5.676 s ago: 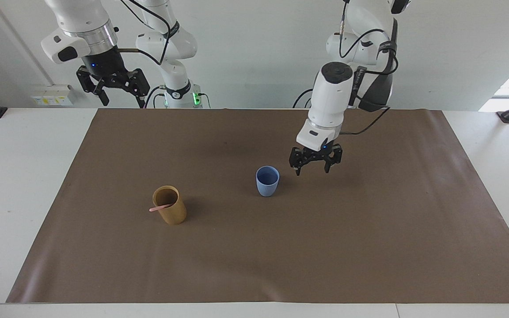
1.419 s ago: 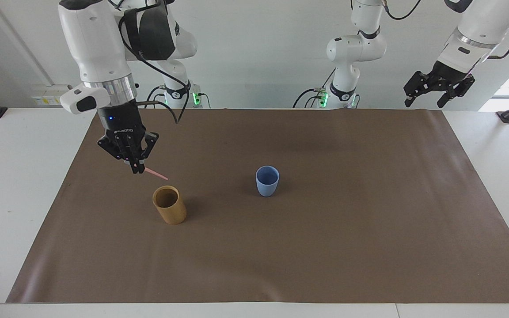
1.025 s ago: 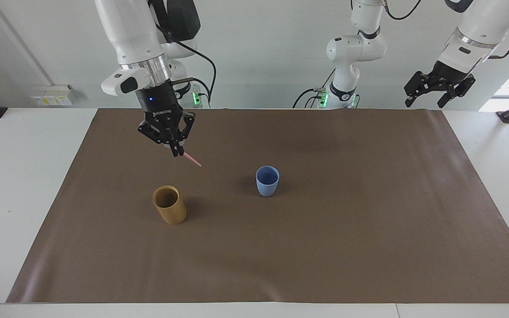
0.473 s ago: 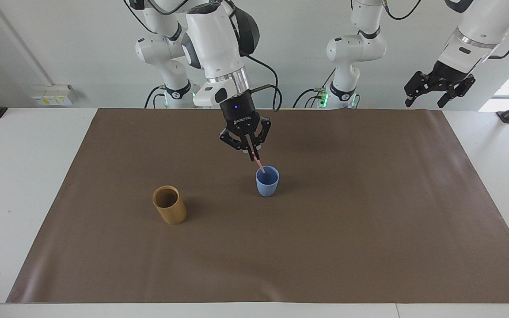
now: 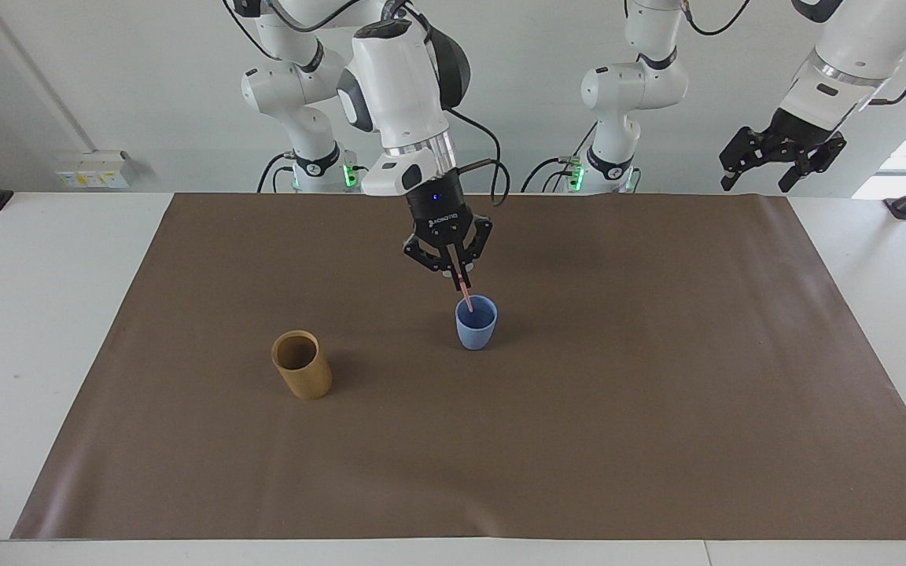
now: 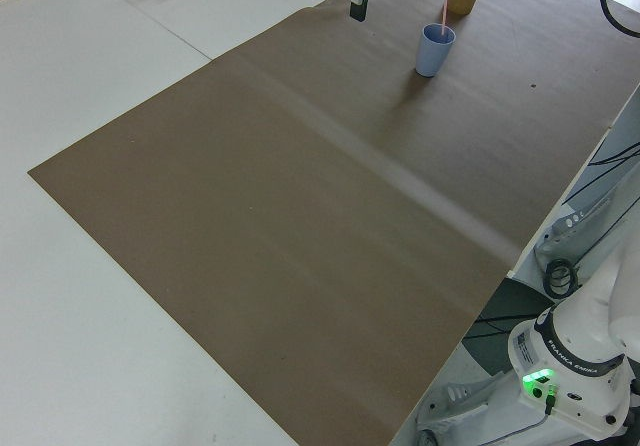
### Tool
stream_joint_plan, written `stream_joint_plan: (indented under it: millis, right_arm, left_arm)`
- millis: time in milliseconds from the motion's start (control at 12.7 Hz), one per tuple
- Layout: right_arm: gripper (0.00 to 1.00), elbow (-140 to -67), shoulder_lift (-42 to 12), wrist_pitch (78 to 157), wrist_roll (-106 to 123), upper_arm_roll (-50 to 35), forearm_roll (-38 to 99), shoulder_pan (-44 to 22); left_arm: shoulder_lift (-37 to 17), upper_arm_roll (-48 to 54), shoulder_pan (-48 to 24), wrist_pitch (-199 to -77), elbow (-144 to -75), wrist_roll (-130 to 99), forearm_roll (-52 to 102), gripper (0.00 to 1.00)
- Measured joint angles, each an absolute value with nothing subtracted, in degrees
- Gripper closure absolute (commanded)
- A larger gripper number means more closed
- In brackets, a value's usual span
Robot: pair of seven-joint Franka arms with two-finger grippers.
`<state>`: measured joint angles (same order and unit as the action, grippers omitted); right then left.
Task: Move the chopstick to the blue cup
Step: 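Carry the chopstick with the right gripper over the blue cup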
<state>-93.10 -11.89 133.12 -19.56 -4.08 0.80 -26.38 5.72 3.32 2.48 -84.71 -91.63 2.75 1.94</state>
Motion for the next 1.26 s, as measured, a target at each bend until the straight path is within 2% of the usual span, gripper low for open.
stream_joint_plan:
  millis: [237, 394, 473, 552, 631, 710, 867, 1261]
  right_arm:
    - [0.97, -94.0, -12.0, 133.1, -19.6, -4.1, 0.8, -26.8]
    - [0.83, -95.2, -12.4, 134.4, -19.6, -4.1, 0.8, -27.7]
    - [0.64, -95.9, -12.9, 135.5, -19.6, -4.1, 0.8, -28.4]
    - [0.53, -96.2, -13.3, 136.1, -19.6, -4.1, 0.8, -28.8]
    - [0.32, -96.3, -13.5, 136.2, -19.6, -4.1, 0.8, -28.9]
    - [0.17, -96.3, -13.4, 136.3, -19.6, -4.0, 0.8, -28.9]
    - [0.00, -96.2, -13.5, 136.8, -19.6, -3.9, 0.8, -28.8]
    - [0.00, -95.8, -13.0, 137.4, -19.6, -3.2, 0.9, -28.0]
  left_arm:
    - [5.7, 3.3, 2.5, -84.7, -91.6, 2.7, 1.9, 0.00]
    - [5.7, 3.3, 2.5, -84.7, -91.6, 2.7, 1.9, 0.00]
    - [5.7, 3.3, 2.5, -84.7, -91.6, 2.7, 1.9, 0.00]
    - [5.7, 3.3, 2.5, -84.7, -91.6, 2.7, 1.9, 0.00]
    - [5.7, 3.3, 2.5, -84.7, -91.6, 2.7, 1.9, 0.00]
    - [5.7, 3.3, 2.5, -84.7, -91.6, 2.7, 1.9, 0.00]
    - [5.7, 3.3, 2.5, -84.7, -91.6, 2.7, 1.9, 0.00]
    - [5.7, 3.3, 2.5, -84.7, -91.6, 2.7, 1.9, 0.00]
